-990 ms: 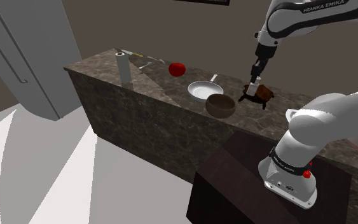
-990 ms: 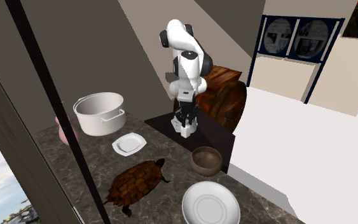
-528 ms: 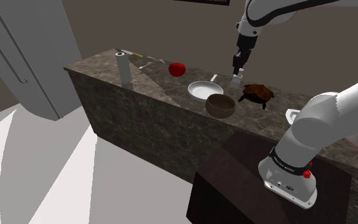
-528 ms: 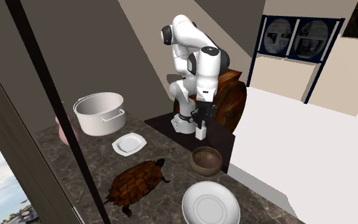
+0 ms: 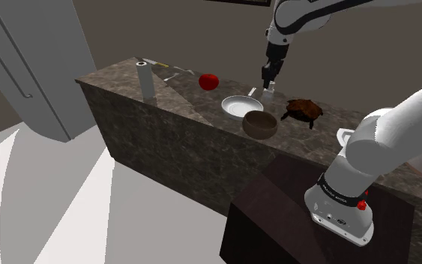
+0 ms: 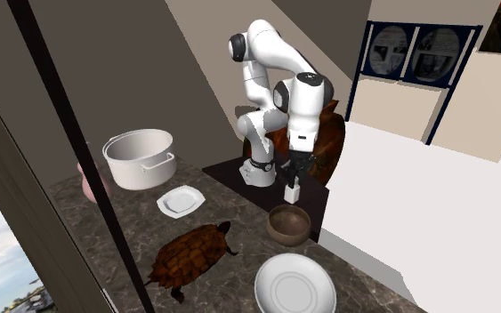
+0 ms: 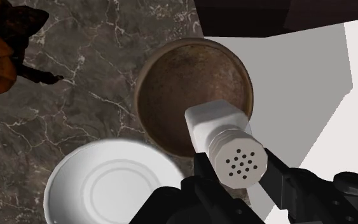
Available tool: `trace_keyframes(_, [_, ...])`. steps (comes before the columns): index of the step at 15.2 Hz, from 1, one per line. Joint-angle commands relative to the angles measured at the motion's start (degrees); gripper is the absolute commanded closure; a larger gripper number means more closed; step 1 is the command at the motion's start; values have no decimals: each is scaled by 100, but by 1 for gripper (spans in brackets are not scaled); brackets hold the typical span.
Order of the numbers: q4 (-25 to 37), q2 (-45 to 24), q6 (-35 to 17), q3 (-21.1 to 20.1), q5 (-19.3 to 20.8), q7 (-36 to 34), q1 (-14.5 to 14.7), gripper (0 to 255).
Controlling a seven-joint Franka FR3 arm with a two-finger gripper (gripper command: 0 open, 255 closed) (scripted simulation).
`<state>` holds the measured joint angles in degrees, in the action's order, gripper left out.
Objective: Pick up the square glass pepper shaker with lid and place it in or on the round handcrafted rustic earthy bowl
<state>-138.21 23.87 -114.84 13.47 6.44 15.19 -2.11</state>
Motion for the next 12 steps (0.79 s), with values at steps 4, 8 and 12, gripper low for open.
trace_keyframes(4, [-296,-117,-415,31,8,-6,-1,255])
trace_keyframes(8, [-503,-252,-756,63,9,2,-1,255])
trace_keyframes(12, [-691,-413,-1104,96,5,14,2,255])
